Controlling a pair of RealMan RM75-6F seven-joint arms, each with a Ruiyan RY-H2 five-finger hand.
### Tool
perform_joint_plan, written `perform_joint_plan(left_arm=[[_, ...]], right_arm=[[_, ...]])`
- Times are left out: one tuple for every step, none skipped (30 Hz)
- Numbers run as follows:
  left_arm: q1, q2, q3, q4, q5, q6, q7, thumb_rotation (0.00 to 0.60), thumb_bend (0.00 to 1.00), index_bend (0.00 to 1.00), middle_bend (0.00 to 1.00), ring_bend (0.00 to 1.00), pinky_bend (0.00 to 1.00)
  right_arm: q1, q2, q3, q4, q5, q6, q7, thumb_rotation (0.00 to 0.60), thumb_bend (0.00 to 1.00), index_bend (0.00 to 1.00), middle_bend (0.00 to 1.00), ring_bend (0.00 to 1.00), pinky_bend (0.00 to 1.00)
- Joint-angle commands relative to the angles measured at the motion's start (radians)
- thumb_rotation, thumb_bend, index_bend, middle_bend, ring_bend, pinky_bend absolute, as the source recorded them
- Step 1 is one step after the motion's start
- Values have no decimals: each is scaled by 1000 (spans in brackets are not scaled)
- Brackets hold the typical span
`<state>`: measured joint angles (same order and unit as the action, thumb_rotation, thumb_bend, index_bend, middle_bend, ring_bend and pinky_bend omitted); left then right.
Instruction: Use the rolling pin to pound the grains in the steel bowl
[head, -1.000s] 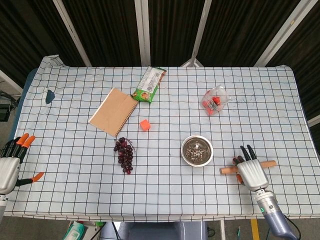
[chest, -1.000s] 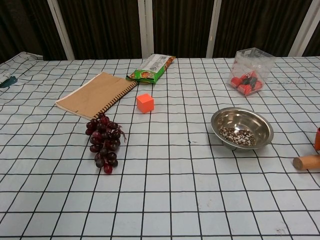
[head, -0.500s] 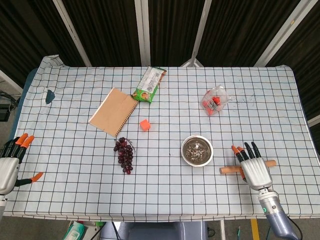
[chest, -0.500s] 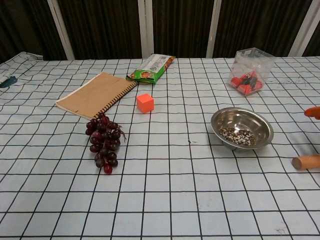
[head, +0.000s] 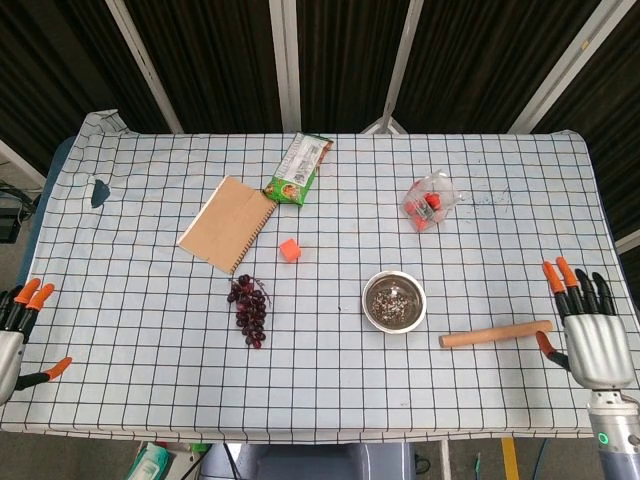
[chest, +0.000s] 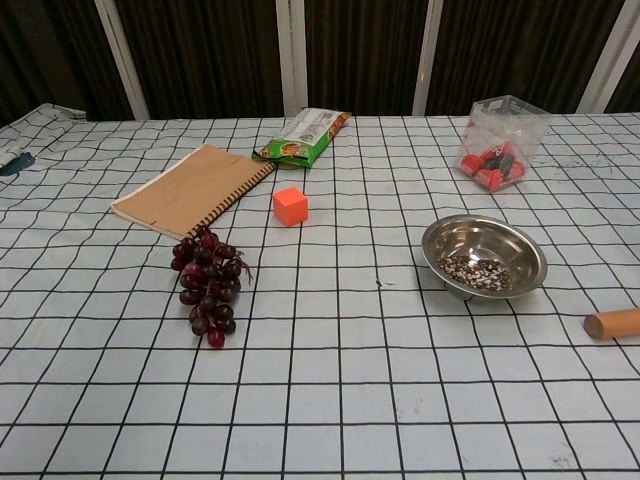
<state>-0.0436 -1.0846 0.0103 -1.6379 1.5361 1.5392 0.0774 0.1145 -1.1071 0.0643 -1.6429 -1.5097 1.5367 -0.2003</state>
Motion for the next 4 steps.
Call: perform_joint_plan(left_arm=[[14, 3, 4, 3, 2, 18, 6, 600, 55, 0, 0, 0, 0], [17, 2, 3, 5, 3, 24, 5, 600, 55, 0, 0, 0, 0], [18, 1, 3, 7, 4, 26, 5, 600, 55, 0, 0, 0, 0], [18, 0, 2, 9, 5, 26, 5, 600, 55, 0, 0, 0, 0]], right_arm=[[-51, 18, -34, 15, -34, 52, 50, 600, 298, 0, 0, 0, 0], [-60, 16, -37, 21, -42, 66, 66, 600, 298, 0, 0, 0, 0], [-63, 14, -36, 24, -47, 74, 76, 600, 297, 0, 0, 0, 0], [-65, 10, -34, 30, -56, 84, 92, 600, 297, 0, 0, 0, 0]])
